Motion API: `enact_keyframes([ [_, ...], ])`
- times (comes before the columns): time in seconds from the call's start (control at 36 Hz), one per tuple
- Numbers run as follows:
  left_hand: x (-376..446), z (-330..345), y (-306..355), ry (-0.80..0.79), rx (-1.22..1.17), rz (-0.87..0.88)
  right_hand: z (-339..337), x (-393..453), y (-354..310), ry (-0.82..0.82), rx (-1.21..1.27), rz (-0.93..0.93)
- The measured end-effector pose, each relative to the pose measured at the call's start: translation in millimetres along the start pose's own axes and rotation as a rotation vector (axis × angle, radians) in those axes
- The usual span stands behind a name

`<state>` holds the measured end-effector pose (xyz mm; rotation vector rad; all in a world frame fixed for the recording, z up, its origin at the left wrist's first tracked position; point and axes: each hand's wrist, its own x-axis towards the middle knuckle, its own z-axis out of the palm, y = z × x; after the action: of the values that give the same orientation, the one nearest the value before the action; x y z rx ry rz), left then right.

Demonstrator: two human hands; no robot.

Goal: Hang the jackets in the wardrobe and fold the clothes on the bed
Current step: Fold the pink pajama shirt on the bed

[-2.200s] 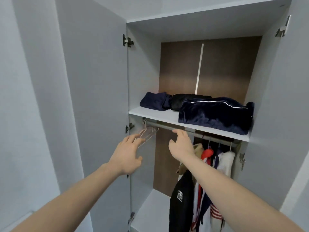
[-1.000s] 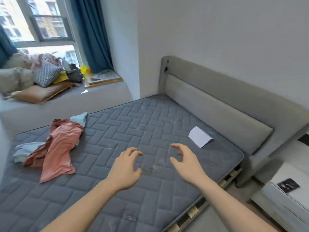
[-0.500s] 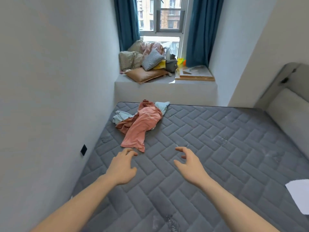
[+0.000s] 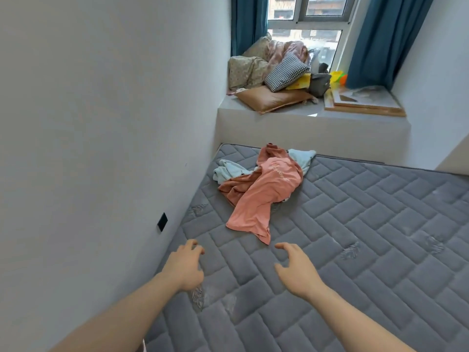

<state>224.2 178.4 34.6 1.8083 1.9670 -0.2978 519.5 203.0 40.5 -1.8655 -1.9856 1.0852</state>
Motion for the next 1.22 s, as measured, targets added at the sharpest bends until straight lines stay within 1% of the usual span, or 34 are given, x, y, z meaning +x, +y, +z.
enact_keyframes([
  [0.11, 82, 44, -35, -0.058, 0.042, 0.017, 58, 73, 17, 0.0, -0.024, 0.057],
  [0.22, 160, 95, -65, -0.106, 0.056, 0.038, 112, 141, 42, -0.014, -0.099, 0.078],
  [0.39, 251, 177, -103, -0.195, 0.053, 0.036, 175, 226, 82, -0.011, -0.169, 0.145],
  [0.47, 280, 213, -118, -0.265, 0.054, 0.025, 197, 264, 103, -0.001, -0.198, 0.171],
  [0.53, 292, 233, -125, -0.283, 0.037, 0.021, 207, 288, 117, -0.004, -0.225, 0.191],
  [0.64, 301, 263, -130, -0.192, 0.017, 0.027, 223, 335, 142, -0.004, -0.233, 0.23],
  [0.75, 306, 268, -130, -0.189, 0.036, 0.03, 237, 366, 155, 0.02, -0.161, 0.318],
  [0.81, 308, 268, -131, -0.18, 0.043, 0.03, 245, 369, 157, 0.055, -0.133, 0.336],
  [0.86, 309, 268, -130, -0.177, 0.048, 0.026, 251, 360, 154, 0.131, -0.088, 0.325],
  [0.94, 306, 263, -128, -0.2, 0.025, 0.012, 255, 329, 137, 0.293, 0.033, 0.233],
  [1.0, 302, 253, -127, -0.229, -0.019, 0.004, 253, 303, 118, 0.327, 0.108, 0.195],
  [1.06, 294, 238, -126, -0.261, -0.083, 0.005, 245, 276, 99, 0.291, 0.192, 0.176],
  [1.11, 283, 222, -121, -0.259, -0.165, 0.007, 232, 251, 80, 0.238, 0.282, 0.185],
  [1.17, 266, 204, -110, -0.21, -0.212, 0.037, 211, 225, 60, 0.169, 0.368, 0.186],
  [1.22, 249, 182, -94, -0.131, -0.237, 0.117, 183, 198, 39, 0.097, 0.411, 0.149],
])
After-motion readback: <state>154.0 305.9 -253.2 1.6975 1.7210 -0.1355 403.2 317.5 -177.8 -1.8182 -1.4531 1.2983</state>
